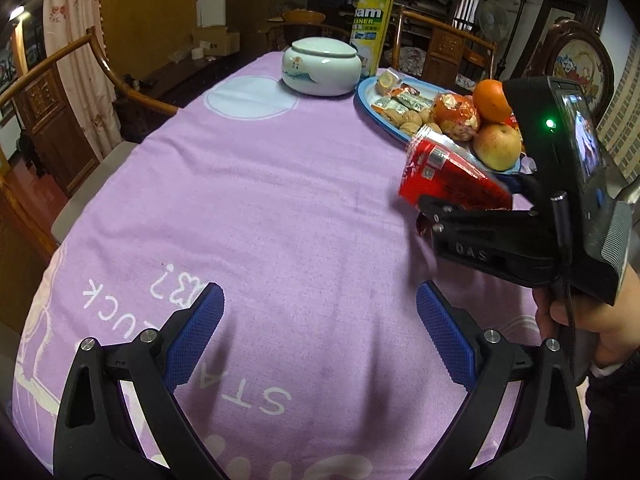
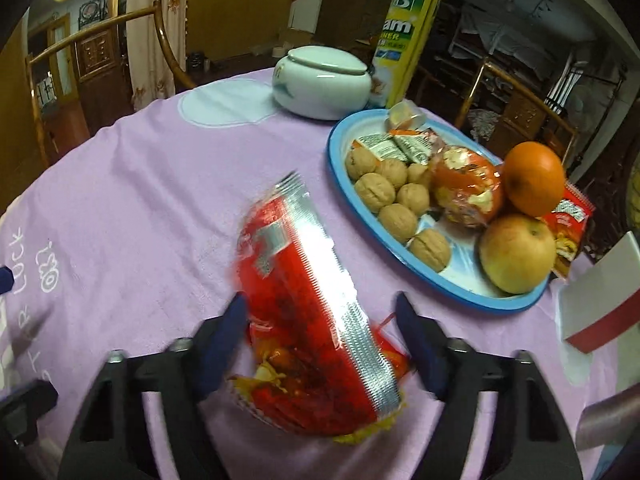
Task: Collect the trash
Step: 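Close the right tool on the red chip bag and lift it, then grasp the yellow mesh net with the left tool while the right tool holds the chip bag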
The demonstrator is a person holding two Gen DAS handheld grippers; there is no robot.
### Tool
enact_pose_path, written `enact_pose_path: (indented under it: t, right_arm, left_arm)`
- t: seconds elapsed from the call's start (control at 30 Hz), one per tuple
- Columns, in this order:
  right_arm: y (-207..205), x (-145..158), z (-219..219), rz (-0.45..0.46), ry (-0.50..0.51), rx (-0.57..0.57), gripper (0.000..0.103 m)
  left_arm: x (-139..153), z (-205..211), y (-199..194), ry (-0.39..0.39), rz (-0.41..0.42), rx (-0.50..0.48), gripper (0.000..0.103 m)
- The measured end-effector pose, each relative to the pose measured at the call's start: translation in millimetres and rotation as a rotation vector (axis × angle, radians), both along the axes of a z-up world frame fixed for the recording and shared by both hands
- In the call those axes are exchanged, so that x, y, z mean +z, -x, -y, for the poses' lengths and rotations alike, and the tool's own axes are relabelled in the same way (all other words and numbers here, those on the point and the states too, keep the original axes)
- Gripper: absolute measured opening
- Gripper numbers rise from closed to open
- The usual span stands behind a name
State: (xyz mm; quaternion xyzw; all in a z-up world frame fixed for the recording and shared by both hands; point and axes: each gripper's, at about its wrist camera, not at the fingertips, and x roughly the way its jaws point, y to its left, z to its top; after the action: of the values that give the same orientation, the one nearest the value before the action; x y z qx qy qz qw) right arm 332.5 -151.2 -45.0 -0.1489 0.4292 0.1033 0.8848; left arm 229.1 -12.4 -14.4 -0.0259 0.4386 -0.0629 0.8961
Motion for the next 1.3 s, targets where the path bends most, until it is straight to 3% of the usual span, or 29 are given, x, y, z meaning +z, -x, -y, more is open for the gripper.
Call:
enact_pose_path:
  t: [0.13, 0.3, 0.43, 0.53, 0.7, 0.93, 1.03, 1.13, 1.23, 1.27, 1.3]
  right_arm:
    - [8, 10, 4, 0.033, -0.069, -0.007, 0.045]
    - [38, 53, 41, 0.127, -0.31, -0.152, 0.041]
    - [72, 71, 66, 0.157, -0.261, -0.309, 0.041]
    - [96, 67, 93, 0.131, -0.285, -0.435, 0.041]
    - [149, 44, 139, 0.104, -0.383, -0.619, 0.042]
    - [189, 22, 167, 0.111, -0.468, -0.681, 0.042]
    - [187, 23, 169, 0.119, -0.491, -0.664, 0.042]
    - [188, 26, 170, 0.133, -0.496, -0.654, 0.042]
    - [191, 28, 172, 0.143, -0.507, -0.656, 0.042]
    - [192, 29, 173, 0.148, -0.505, -0.657, 0.042]
    - [192, 29, 172, 0.149, -0.504, -0.656, 0.042]
  left_arm:
    - [-2, 0, 0, 0.005, -0.009, 0.003, 0.093]
    - [-6, 3, 1, -0.008, -0.006, 0.013, 0.093]
    - [-16, 14, -4, 0.006, -0.044, 0.011, 0.093]
    - [-16, 29, -10, 0.045, -0.077, -0.016, 0.093]
    - [-5, 80, -25, -0.009, -0.021, -0.123, 0.093]
    - [-8, 140, -59, -0.023, -0.027, -0.175, 0.093]
    - [-20, 164, -71, -0.091, -0.034, -0.19, 0.092]
    - [-31, 172, -77, -0.112, -0.056, -0.199, 0.079]
    - [-44, 180, -82, -0.118, -0.092, -0.213, 0.059]
    - [-47, 182, -82, -0.11, -0.101, -0.223, 0.046]
    - [-47, 184, -81, -0.112, -0.101, -0.229, 0.044]
